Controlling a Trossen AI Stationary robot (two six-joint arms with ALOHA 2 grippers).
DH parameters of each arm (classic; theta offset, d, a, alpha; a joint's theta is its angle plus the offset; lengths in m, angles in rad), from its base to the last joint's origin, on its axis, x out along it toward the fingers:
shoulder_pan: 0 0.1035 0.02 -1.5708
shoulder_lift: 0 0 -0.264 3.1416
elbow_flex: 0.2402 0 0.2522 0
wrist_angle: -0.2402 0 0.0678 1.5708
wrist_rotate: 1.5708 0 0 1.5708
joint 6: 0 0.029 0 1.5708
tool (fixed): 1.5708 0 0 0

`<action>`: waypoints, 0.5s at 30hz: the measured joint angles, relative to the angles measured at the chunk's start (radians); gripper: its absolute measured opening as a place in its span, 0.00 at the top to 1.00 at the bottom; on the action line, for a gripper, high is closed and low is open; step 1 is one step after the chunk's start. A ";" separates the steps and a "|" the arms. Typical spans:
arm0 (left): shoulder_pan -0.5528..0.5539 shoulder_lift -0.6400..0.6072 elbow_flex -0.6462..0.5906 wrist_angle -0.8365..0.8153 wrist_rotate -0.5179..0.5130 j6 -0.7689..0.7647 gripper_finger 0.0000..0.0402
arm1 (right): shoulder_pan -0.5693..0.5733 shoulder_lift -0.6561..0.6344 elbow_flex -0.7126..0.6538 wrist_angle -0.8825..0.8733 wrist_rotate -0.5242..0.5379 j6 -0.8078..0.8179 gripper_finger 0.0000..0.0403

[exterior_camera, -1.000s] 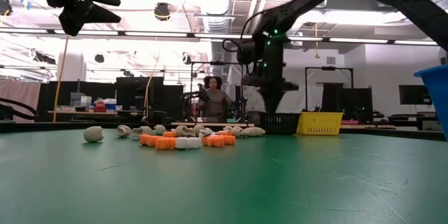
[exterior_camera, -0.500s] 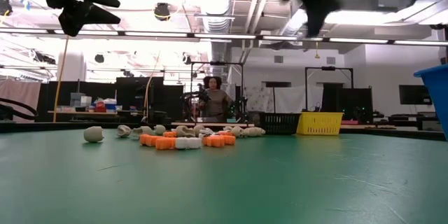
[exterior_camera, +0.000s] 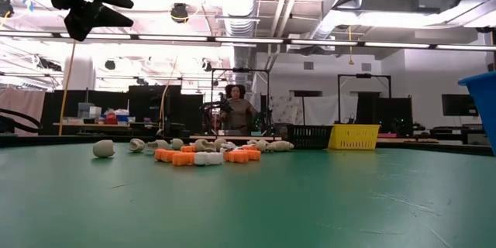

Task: Sort Halloween decoration
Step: Put the white skeleton toy into the blue basket

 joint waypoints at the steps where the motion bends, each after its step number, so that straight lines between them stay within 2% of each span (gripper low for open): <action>1: 0.000 0.000 0.000 0.000 0.000 -0.004 0.53 | 0.016 0.027 0.000 0.047 -0.008 -0.018 1.00; 6: 0.000 0.000 0.000 0.000 -0.009 -0.023 0.53 | 0.041 0.132 0.000 0.203 -0.055 -0.066 1.00; 12: 0.000 0.000 0.000 -0.001 -0.022 -0.047 0.53 | 0.040 0.172 0.000 0.229 -0.077 -0.076 0.99; 15: 0.000 0.000 0.000 -0.001 -0.022 -0.048 0.53 | 0.040 0.176 0.000 0.227 -0.078 -0.076 0.94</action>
